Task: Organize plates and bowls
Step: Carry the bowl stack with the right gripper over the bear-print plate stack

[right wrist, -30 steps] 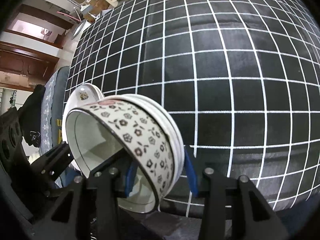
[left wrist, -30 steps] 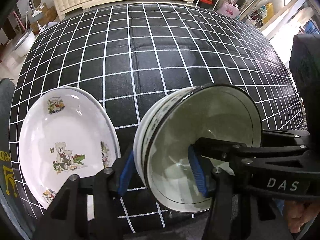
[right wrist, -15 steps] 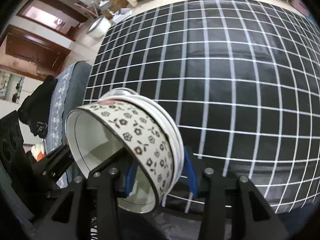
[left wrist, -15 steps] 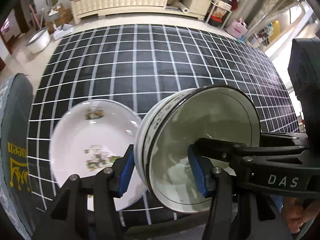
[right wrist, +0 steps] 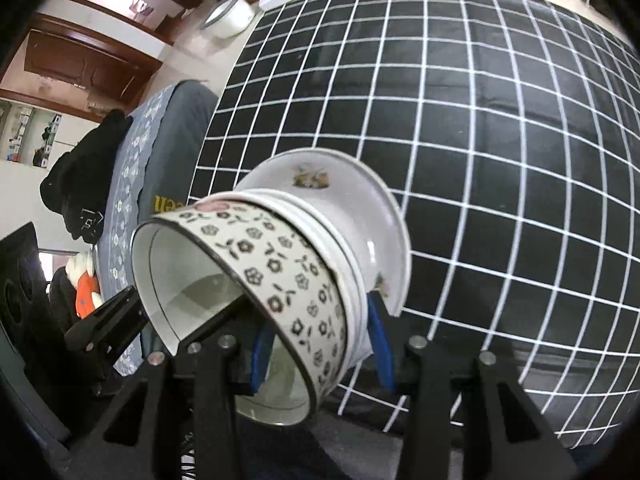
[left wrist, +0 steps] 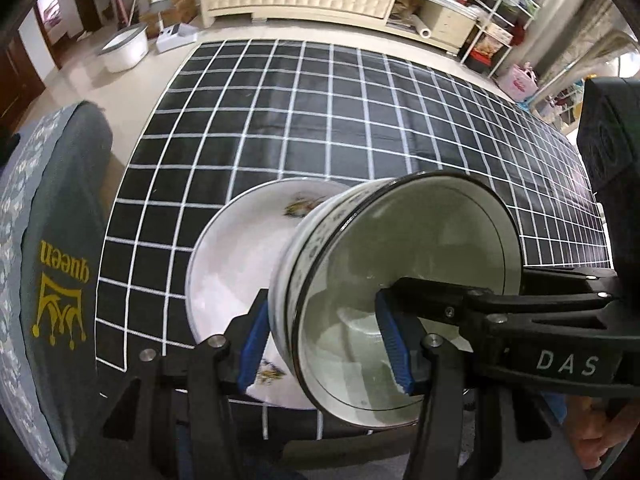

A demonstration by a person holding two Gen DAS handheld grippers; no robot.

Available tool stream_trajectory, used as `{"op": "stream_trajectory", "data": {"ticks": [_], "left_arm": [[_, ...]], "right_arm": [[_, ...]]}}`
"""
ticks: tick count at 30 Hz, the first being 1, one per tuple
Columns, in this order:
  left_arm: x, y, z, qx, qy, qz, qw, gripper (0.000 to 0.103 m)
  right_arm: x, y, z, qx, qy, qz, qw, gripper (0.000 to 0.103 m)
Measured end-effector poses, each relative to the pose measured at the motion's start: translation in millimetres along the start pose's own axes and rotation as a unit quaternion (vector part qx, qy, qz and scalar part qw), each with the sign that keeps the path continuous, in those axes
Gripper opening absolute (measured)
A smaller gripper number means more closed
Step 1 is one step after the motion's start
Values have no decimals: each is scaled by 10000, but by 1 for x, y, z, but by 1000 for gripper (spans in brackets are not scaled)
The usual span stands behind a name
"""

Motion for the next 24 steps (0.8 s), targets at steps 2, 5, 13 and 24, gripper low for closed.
{"op": "stream_trajectory", "data": {"ticks": [2, 5, 13, 24], "left_arm": [[-1, 4, 3, 49, 31, -15, 10000, 50], [-6, 15, 10, 138, 113, -16, 9998, 50], [-18, 26, 11, 237, 226, 20, 9995, 50], [-31, 26, 5, 293, 239, 115, 9992, 50]], "right_arm": [[-8, 4, 0, 3, 79, 4, 10000, 48], [-18, 7, 0, 22, 168, 38, 9998, 47], [-27, 7, -3, -5, 273, 89, 9996, 47], [-26, -4, -9, -85, 322, 95, 9994, 47]]}}
Point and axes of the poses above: each gripper's, at about its wrist camera, not at the fingertips, and x roughly against the way its jaws point, y to its left, z to its underside, the point moved 1 cm from there along -x, roughly the way its jaws point, and after that the axes turned 12 degrees about -y, right-handed, at the moved point
